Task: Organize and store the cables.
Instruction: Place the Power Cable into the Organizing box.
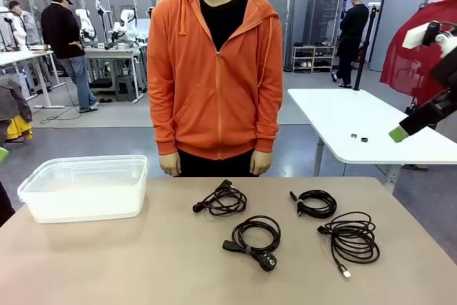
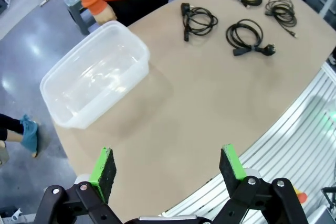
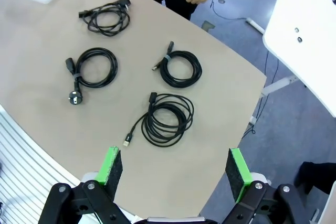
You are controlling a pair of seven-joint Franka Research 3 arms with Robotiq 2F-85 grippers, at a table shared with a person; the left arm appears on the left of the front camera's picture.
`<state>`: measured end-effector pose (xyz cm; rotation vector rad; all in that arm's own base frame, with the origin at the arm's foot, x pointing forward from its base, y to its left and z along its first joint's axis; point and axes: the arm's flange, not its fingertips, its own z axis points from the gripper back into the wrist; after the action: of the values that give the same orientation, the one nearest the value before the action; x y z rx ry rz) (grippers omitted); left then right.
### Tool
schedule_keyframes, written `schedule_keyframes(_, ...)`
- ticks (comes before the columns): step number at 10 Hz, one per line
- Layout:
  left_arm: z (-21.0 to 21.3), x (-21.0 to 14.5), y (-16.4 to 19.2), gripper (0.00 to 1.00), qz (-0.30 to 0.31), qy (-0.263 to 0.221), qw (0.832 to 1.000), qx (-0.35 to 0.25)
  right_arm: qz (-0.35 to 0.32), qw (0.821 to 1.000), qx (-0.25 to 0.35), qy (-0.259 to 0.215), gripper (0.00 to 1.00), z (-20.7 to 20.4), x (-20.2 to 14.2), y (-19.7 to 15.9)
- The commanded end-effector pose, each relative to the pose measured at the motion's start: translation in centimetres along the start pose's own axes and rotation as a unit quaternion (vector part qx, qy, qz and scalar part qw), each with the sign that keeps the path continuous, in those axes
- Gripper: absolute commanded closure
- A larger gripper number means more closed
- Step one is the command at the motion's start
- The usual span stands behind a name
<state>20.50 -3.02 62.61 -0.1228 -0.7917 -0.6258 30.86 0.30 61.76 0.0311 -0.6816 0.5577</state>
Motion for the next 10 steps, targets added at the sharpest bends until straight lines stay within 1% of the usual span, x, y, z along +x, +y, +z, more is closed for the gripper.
schedule_keyframes(1, 0.5, -0.8, 1.2, 0.0, 0.005, 0.007, 1.0, 0.011, 0.003, 1.0, -0.006, -0.001, 0.0, 0.0, -1.6, -0.5)
schedule_keyframes(3, 1.2, -1.1, 2.8, 0.0, 0.043, 0.003, 0.999, 0.029, -0.012, 1.0, -0.011, -0.001, 0.0, 0.0, -2.4, -1.4)
schedule_keyframes(4, 2.3, -1.6, 3.3, 0.0, 0.062, 0.001, 0.997, 0.038, -0.029, 1.0, -0.009, 0.004, 0.0, 0.4, -3.1, -1.9)
schedule_keyframes(6, 3.3, -2.9, 4.6, 0.0, 0.082, -0.005, 0.996, 0.042, -0.055, 0.998, -0.014, 0.005, 0.0, 0.6, -4.7, -3.7)
schedule_keyframes(8, 4.1, -3.5, 5.2, 0.0, 0.105, -0.001, 0.993, 0.057, -0.085, 0.996, -0.018, 0.005, 0.0, 0.5, -7.2, -5.3)
schedule_keyframes(10, 4.0, -3.0, 4.9, 0.0, 0.108, 0.004, 0.992, 0.068, -0.098, 0.995, -0.021, 0.01, 0.0, 0.0, -9.8, -6.1)
